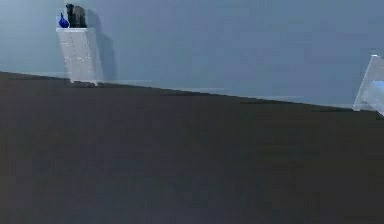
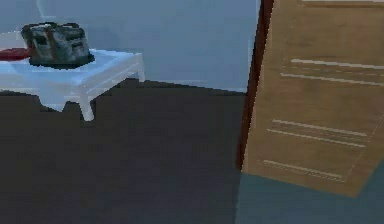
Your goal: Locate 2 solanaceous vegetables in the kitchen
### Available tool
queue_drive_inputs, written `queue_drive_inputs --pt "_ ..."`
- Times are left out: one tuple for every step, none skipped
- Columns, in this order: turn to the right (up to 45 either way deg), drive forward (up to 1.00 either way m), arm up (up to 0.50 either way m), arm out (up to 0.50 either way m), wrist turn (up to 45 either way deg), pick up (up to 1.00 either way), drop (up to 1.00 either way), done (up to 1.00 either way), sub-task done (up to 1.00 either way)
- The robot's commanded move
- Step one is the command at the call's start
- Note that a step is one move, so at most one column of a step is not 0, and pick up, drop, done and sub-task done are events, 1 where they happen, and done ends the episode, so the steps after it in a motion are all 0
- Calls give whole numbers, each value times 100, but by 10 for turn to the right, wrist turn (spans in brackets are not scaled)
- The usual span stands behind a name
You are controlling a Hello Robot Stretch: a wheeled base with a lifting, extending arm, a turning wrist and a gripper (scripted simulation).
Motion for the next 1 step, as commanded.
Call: queue_drive_inputs --pt "450 0 0 0 0 0 0 0 0"
